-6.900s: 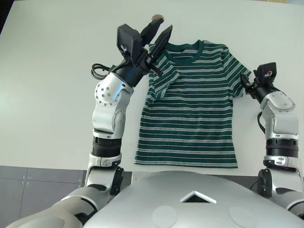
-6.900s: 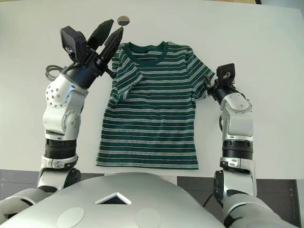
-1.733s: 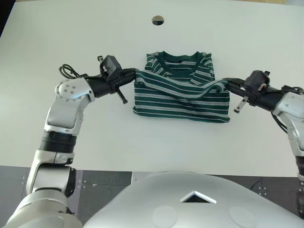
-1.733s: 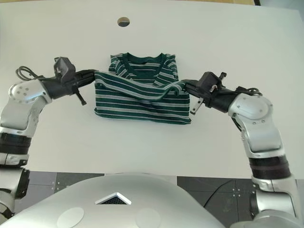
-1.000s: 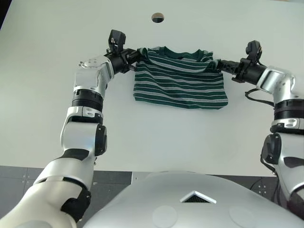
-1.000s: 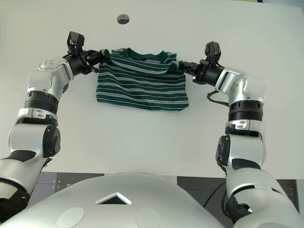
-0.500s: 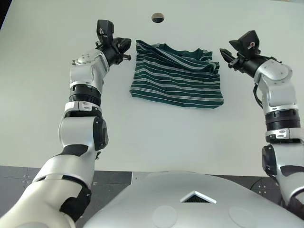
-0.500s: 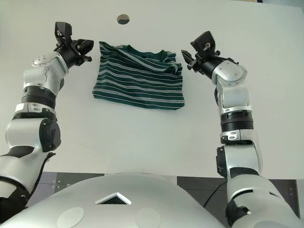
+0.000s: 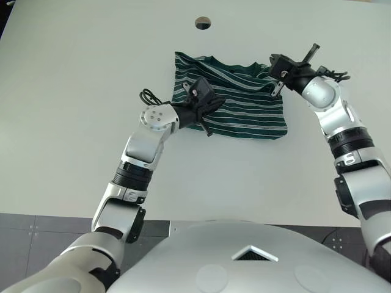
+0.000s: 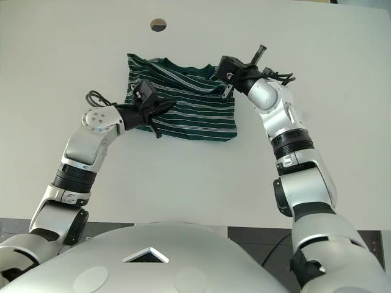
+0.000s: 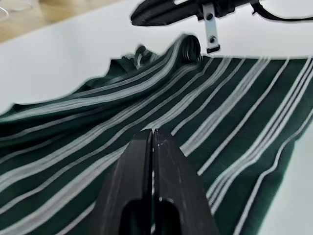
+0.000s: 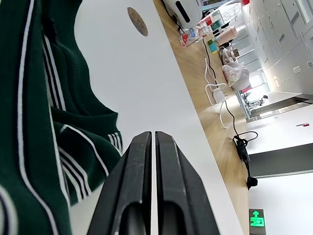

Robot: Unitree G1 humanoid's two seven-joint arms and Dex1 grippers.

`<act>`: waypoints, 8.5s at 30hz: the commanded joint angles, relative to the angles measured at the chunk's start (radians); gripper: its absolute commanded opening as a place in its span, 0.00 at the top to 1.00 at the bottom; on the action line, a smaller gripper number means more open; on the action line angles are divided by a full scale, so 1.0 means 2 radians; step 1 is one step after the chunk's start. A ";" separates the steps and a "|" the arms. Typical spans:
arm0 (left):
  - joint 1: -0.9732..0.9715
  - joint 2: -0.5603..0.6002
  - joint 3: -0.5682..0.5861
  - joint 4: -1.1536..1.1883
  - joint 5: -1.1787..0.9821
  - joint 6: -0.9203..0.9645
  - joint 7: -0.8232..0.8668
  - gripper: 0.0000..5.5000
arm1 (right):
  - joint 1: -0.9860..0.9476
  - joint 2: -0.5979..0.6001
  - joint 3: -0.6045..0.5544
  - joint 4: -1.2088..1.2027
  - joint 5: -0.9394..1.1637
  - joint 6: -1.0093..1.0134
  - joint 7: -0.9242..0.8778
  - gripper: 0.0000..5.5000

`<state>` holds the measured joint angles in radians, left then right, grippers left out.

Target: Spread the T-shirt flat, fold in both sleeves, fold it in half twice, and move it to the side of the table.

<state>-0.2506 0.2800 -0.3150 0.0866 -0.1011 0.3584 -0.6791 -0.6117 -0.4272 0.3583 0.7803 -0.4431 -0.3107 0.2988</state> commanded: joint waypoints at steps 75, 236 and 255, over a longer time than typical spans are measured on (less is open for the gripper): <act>0.026 0.096 -0.029 0.023 0.082 -0.047 -0.045 0.98 | 0.297 -0.245 -0.012 -0.601 0.220 0.307 0.409 0.98; -0.043 0.014 0.160 -0.026 0.025 -0.102 0.153 0.98 | 0.047 0.071 0.133 -0.115 -0.121 0.187 0.014 0.98; -0.023 0.020 0.168 -0.036 0.011 -0.107 0.148 0.98 | 0.231 -0.199 -0.029 -0.264 -0.078 0.209 0.105 0.98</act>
<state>-0.3108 0.3105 0.0168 0.0251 -0.0736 0.1477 -0.3729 -0.1629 -0.8090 0.2968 0.1959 -0.6068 0.1322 0.5034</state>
